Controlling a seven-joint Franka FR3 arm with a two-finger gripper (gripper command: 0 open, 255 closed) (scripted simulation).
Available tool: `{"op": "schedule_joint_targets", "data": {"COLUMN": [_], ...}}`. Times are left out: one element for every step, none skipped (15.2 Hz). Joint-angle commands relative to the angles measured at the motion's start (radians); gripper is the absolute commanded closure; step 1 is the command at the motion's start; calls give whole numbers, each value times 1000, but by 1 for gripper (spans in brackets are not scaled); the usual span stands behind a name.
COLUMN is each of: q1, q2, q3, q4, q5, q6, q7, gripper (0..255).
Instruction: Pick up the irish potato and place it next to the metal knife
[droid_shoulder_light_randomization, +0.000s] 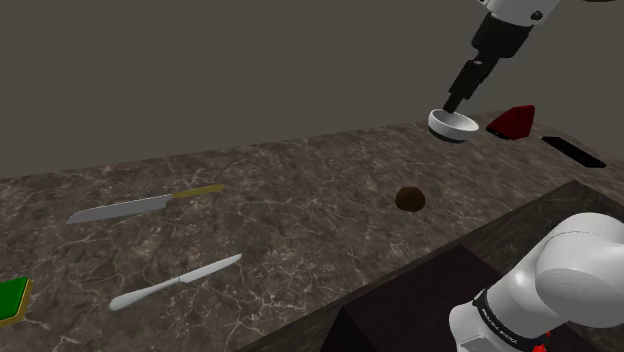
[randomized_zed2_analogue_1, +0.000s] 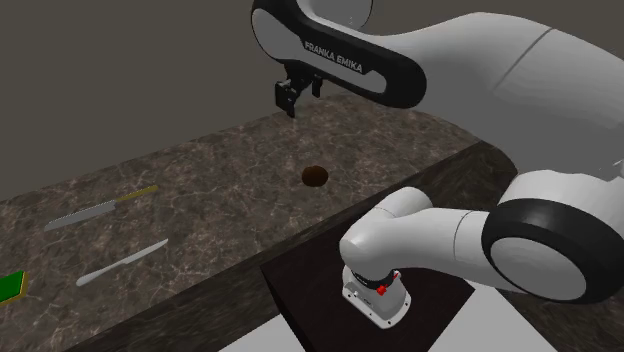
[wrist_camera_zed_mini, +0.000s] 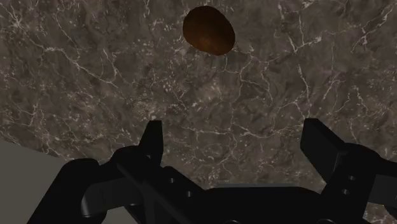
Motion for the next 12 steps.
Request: {"op": "schedule_joint_targets", "data": {"q1": [0, 16, 33, 49, 64, 79, 93, 108, 124, 140, 158, 177], "q2": [0, -28, -52, -74, -92, -106, -117, -124, -126, -125, -120, -111], "q3": [0, -41, -84, -127, -172, -218, -265, -313, -362, -412, -463, -516], "q4": [0, -46, -90, -130, -167, -201, -231, -258, -282, -303, -320, -334], "q5": [0, 6, 11, 15, 17, 18, 19, 19, 18, 16, 15, 14], "q6": [0, 31, 61, 88, 115, 139, 162, 184, 205, 224, 243, 260], "q7": [0, -64, -128, -193, -258, -324, -391, -458, -527, -596, -665, -736], "gripper": [0, 0, 0, 0, 0, 0, 0, 0, 0, 0, 0, 0]}}
